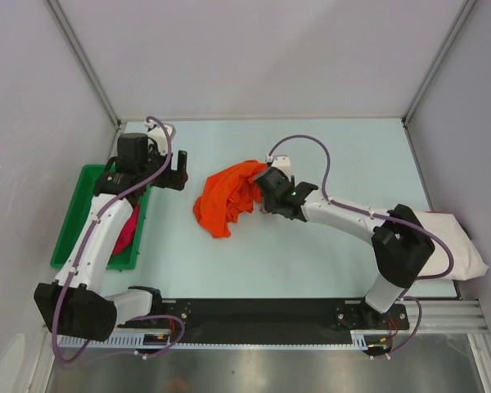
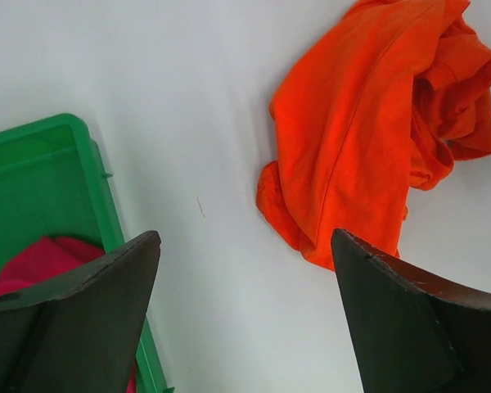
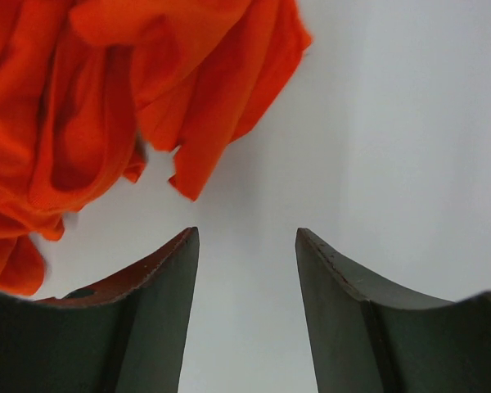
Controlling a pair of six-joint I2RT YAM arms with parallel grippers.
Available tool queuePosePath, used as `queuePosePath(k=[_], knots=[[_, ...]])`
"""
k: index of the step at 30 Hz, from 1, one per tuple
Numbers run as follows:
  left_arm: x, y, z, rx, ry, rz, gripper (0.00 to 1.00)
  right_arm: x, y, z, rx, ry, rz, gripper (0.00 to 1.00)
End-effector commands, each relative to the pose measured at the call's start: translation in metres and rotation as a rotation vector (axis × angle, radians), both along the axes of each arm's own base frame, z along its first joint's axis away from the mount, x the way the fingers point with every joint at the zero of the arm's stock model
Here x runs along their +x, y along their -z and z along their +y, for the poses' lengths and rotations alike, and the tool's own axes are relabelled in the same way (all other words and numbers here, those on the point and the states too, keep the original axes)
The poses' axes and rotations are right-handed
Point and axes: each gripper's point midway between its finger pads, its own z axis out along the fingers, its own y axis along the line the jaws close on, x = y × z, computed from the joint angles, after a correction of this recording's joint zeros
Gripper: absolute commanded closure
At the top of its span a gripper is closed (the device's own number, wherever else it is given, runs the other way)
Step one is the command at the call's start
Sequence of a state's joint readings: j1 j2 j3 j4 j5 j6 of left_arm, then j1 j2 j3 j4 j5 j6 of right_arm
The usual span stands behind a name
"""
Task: Fold and stack the t-shirts
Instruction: Flatten out the tshirt
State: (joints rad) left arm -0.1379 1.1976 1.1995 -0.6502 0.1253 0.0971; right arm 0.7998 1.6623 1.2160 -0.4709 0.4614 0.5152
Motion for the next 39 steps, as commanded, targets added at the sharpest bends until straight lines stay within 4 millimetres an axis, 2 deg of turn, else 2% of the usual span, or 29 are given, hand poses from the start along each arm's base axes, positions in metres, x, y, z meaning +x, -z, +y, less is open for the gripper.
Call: queuePosePath(k=[1, 7, 8, 10, 11, 16, 19, 23, 24, 33, 34, 36, 37, 39], knots=[[-0.002, 0.002, 0.005, -0.001, -0.015, -0.016, 0.09, -0.008, 0.001, 0.042, 0.077, -0.055, -0.027, 0.44], [-0.005, 0.003, 0.004, -0.006, -0.011, -0.018, 0.09, 0.003, 0.016, 0.052, 0.070, -0.062, -0.016, 0.43], [-0.005, 0.004, 0.004, -0.006, -0.013, -0.015, 0.09, 0.006, 0.025, 0.052, 0.052, -0.057, -0.003, 0.43], [-0.006, 0.005, 0.005, -0.004, -0.016, -0.014, 0.09, 0.015, 0.027, 0.051, 0.022, -0.041, -0.011, 0.44], [-0.006, 0.006, 0.006, -0.001, -0.017, -0.013, 0.09, 0.020, 0.036, 0.048, -0.002, -0.028, 0.001, 0.45], [-0.007, 0.006, 0.005, -0.006, -0.016, -0.017, 0.09, 0.038, 0.041, 0.041, -0.061, 0.012, -0.020, 0.47], [-0.008, 0.006, 0.005, -0.006, -0.016, -0.018, 0.09, 0.043, 0.040, 0.039, -0.072, 0.024, -0.027, 0.55], [-0.009, 0.007, 0.005, -0.002, -0.013, -0.016, 0.09, 0.046, 0.036, 0.038, -0.083, 0.034, -0.038, 0.75], [-0.009, 0.008, 0.005, -0.002, -0.013, -0.015, 0.09, 0.046, 0.036, 0.035, -0.094, 0.043, -0.037, 0.77], [-0.010, 0.010, 0.003, -0.018, -0.006, -0.011, 0.09, 0.037, 0.034, 0.027, -0.107, 0.060, -0.034, 0.87], [-0.010, 0.009, 0.002, -0.020, -0.006, -0.012, 0.09, 0.034, 0.035, 0.026, -0.111, 0.063, -0.033, 1.00], [-0.010, 0.007, 0.003, -0.021, -0.008, -0.018, 0.09, 0.035, 0.022, 0.023, -0.104, 0.081, -0.051, 1.00], [-0.010, 0.005, 0.003, -0.019, -0.010, -0.023, 0.09, 0.038, 0.009, 0.021, -0.094, 0.091, -0.075, 1.00], [-0.010, 0.001, 0.003, -0.017, -0.009, -0.035, 0.09, 0.048, -0.053, 0.013, -0.059, 0.102, -0.183, 1.00]])
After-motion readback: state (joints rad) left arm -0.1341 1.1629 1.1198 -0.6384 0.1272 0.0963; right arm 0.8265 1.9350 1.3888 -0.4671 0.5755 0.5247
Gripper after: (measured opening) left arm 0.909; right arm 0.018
